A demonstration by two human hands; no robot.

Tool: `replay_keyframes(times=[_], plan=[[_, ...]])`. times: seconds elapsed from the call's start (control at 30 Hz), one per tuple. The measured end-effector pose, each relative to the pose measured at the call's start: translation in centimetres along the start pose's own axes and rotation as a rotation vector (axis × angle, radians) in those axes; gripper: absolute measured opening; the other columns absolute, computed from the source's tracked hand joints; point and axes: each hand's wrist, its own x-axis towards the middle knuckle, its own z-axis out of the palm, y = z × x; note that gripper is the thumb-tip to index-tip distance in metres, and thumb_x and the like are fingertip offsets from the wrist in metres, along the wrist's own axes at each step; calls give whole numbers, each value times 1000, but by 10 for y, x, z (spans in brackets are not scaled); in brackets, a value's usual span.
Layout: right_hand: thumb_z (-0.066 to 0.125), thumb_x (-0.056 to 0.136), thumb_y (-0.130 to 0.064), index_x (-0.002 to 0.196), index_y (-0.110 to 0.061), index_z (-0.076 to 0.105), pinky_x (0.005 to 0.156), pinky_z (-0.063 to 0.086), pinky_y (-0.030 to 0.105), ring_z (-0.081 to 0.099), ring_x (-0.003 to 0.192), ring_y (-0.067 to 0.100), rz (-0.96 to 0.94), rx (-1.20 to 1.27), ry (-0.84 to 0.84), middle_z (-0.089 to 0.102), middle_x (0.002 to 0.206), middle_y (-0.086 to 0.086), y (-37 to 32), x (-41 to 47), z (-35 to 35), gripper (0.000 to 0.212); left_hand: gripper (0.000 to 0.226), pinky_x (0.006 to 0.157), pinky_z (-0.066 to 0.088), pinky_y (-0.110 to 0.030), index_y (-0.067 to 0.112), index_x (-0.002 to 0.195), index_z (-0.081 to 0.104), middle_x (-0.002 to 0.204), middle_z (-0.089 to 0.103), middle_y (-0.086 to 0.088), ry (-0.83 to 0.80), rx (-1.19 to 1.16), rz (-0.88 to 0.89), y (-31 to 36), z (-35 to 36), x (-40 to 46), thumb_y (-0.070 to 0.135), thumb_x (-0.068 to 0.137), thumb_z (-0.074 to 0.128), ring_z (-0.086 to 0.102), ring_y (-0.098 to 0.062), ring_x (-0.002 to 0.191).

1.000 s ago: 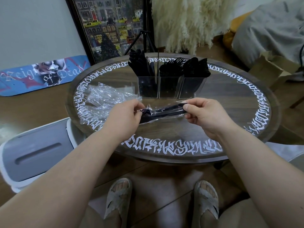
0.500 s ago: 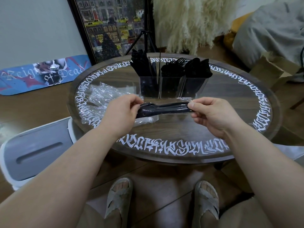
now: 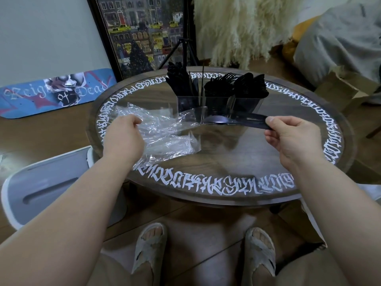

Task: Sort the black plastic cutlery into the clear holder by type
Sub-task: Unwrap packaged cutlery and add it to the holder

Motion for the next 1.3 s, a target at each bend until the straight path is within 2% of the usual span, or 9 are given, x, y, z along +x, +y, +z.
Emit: replay_keyframes(times=[0.17,0.27,0.43,0.53,0.6,0.83,0.97,1.1,1.3], plan=[[71,83,-13,77,-12,67,58,52,19,59,53,9,-169,-44,129,61,66,1,-3,-6,-3,8,46,104,33,-42,14,139,46,144,35,-15,-45,-31,-82,-1,4,-2,6,94,46,39,-33,128],[71,84,-14,77,-14,68,58,51,19,58,54,9,-197,-31,115,61,66,1,-6,-10,-3,7,45,111,27,-38,15,138,46,145,37,-10,-26,-62,62,14,6,-9,12,94,52,33,-27,134],[68,86,-7,76,-10,65,55,49,18,56,50,7,-73,79,-59,59,64,1,-4,-18,3,11,31,88,45,-27,17,122,59,111,64,7,-243,-313,273,64,14,-39,33,98,47,60,-10,96],[65,87,-4,78,-8,64,54,49,17,55,51,7,6,96,-175,58,68,5,-3,-21,4,9,32,72,55,-32,12,104,57,95,68,0,-351,-596,105,83,16,-42,40,98,44,67,-8,70],[65,87,-4,78,-7,63,54,50,18,55,52,8,43,81,-243,57,69,6,-2,-22,3,10,33,57,54,-24,9,103,53,96,68,-3,-421,-788,-49,90,17,-38,39,99,43,63,-4,55],[60,88,2,77,-4,60,54,55,23,61,54,14,120,-196,-503,60,64,10,0,-22,-6,12,11,48,44,-16,16,92,57,92,66,-3,-419,-1155,-269,97,17,-29,26,95,56,58,-4,52],[62,89,-3,81,-6,60,65,58,30,68,66,19,74,-536,-621,68,77,15,3,-25,-6,9,9,48,43,-19,13,88,58,80,65,-6,-381,-990,-131,98,18,-28,20,94,56,57,-5,53],[69,85,-21,83,-18,68,78,53,32,65,83,17,-239,-1046,-578,70,85,-2,8,-24,1,4,11,50,42,-19,19,82,57,68,62,-1,-348,-780,72,105,19,-34,18,93,56,56,-4,52],[67,86,-18,102,-22,69,71,44,8,57,70,-8,-450,-597,-406,65,82,-14,4,-24,21,16,15,65,38,-26,27,81,53,67,55,13,-311,-576,271,112,25,-41,20,90,61,54,-11,68]])
